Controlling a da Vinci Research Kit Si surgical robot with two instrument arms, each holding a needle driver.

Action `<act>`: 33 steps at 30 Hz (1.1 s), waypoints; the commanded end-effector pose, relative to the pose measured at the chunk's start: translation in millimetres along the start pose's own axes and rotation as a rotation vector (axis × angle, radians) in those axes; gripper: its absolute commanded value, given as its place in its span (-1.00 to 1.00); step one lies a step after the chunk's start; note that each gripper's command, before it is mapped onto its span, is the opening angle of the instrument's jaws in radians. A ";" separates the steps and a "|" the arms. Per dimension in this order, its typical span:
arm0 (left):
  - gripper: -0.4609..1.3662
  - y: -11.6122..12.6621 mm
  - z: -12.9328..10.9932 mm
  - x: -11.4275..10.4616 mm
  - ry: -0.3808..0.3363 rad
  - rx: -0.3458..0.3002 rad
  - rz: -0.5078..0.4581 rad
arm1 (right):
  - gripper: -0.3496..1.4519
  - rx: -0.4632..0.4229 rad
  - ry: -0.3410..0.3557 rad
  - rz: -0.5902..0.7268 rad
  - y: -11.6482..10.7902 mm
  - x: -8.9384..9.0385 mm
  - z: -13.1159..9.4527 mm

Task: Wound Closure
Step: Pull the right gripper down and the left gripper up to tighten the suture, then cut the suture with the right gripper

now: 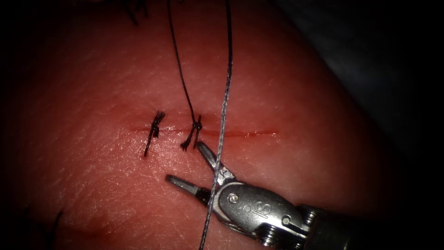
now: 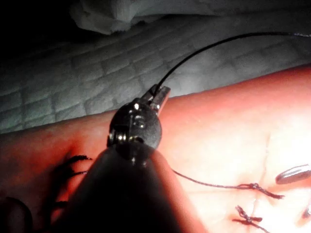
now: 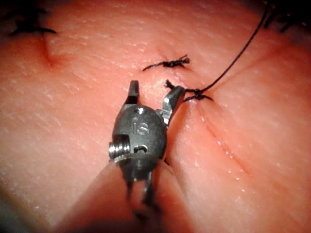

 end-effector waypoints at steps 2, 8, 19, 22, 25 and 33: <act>-0.88 0.8 -0.5 1.3 0.003 -0.019 -0.010 | 0.22 -0.005 0.000 0.007 0.3 0.1 0.1; -0.88 1.9 -1.1 4.1 0.009 -0.027 -0.016 | 0.21 -0.010 -0.002 0.022 0.7 0.9 0.4; -0.88 2.5 -1.1 5.3 0.014 -0.032 -0.022 | 0.18 -0.049 -0.007 0.065 2.4 2.6 1.2; -0.88 2.7 -1.2 6.1 0.020 -0.037 -0.020 | 0.17 -0.060 -0.006 0.106 2.9 2.7 1.6; -0.88 2.9 -1.0 6.7 0.025 -0.042 -0.021 | 0.16 -0.076 -0.004 0.177 3.0 2.7 2.0; -0.88 3.7 -0.4 7.7 0.034 -0.047 -0.020 | 0.13 -0.090 -0.006 0.213 3.4 2.9 3.2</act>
